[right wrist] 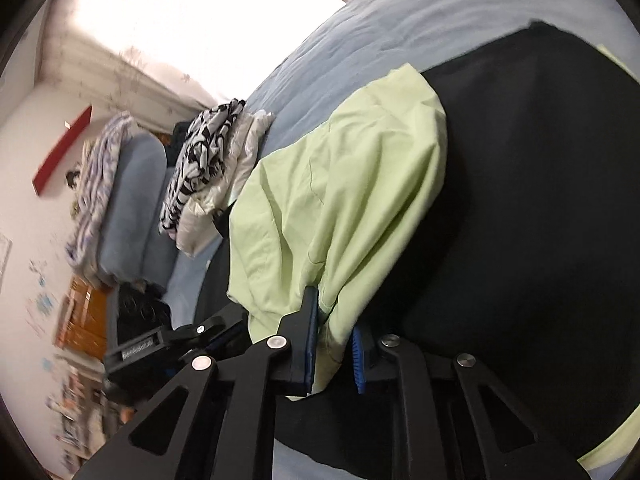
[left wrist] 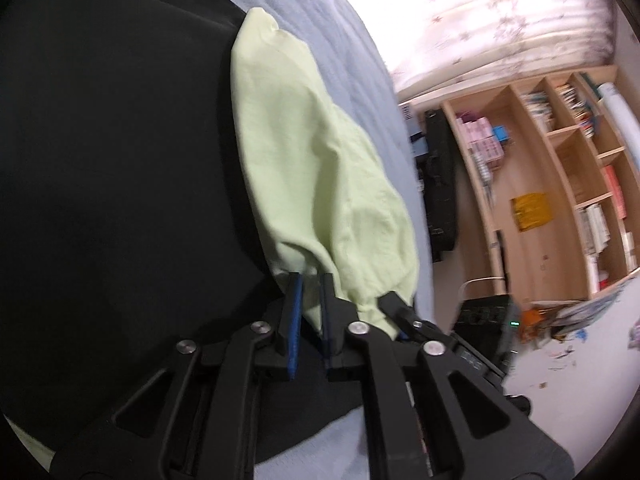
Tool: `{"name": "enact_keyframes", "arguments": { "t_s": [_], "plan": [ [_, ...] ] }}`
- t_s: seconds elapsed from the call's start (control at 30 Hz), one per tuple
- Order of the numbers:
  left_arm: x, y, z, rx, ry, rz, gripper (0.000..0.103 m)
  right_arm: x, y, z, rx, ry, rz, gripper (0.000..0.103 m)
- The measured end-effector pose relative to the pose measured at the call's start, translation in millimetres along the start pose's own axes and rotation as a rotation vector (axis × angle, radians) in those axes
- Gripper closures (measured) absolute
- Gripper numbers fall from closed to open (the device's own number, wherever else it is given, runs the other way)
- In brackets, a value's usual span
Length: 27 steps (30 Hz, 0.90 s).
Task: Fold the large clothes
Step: 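Lift the held bundle with both tools and flip it over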
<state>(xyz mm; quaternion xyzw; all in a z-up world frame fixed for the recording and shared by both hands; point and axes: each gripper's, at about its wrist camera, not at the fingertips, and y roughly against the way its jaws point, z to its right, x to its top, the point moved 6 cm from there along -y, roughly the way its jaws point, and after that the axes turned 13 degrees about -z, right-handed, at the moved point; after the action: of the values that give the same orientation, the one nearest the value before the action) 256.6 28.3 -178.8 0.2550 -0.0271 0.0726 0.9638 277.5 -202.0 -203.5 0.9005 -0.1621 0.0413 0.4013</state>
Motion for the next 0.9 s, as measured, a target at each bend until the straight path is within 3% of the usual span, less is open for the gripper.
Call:
{"name": "enact_keyframes", "arguments": {
  "t_s": [0.03, 0.13, 0.27, 0.43, 0.63, 0.9],
  "plan": [
    [-1, 3, -1, -0.022, -0.001, 0.006, 0.07, 0, 0, 1, 0.012, -0.009, 0.0, 0.089],
    [-8, 14, 0, -0.08, -0.01, 0.037, 0.051, 0, -1, 2, 0.04, -0.034, 0.003, 0.089],
    [-4, 5, -1, -0.009, -0.017, 0.025, 0.05, 1, -3, 0, 0.066, -0.042, 0.002, 0.09],
    [-1, -9, 7, -0.005, -0.008, 0.043, 0.05, 3, 6, -9, 0.108, -0.046, 0.019, 0.091],
    [-2, -3, -1, -0.072, 0.048, 0.063, 0.05, 11, 18, -16, 0.192, -0.087, 0.023, 0.091],
    [-8, 9, -17, -0.156, 0.095, 0.096, 0.039, 17, 37, -21, 0.283, -0.108, 0.03, 0.091]
  ]
}}
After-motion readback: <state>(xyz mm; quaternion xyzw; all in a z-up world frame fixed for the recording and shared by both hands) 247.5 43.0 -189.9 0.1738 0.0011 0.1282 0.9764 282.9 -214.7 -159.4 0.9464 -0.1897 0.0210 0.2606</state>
